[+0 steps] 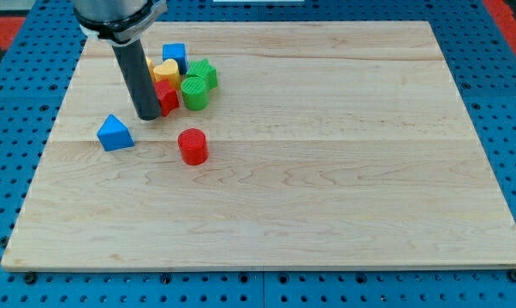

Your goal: Nudge green circle up a bit

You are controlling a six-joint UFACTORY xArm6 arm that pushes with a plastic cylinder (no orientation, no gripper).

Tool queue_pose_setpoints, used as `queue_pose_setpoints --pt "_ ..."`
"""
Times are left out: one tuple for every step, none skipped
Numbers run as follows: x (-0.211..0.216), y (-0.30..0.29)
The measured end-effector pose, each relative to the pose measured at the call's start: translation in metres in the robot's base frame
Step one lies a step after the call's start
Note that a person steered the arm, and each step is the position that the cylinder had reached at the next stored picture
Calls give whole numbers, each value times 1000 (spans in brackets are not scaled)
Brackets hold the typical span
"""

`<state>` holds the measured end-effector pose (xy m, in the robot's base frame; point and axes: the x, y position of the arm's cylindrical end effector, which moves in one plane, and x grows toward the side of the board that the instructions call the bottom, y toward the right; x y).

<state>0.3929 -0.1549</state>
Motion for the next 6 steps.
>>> queue_pose_setpoints --pt "-13 4" --pt "23 30" --pt "17 72" --pt "-14 82" --pt "-30 83" --pt "-6 113"
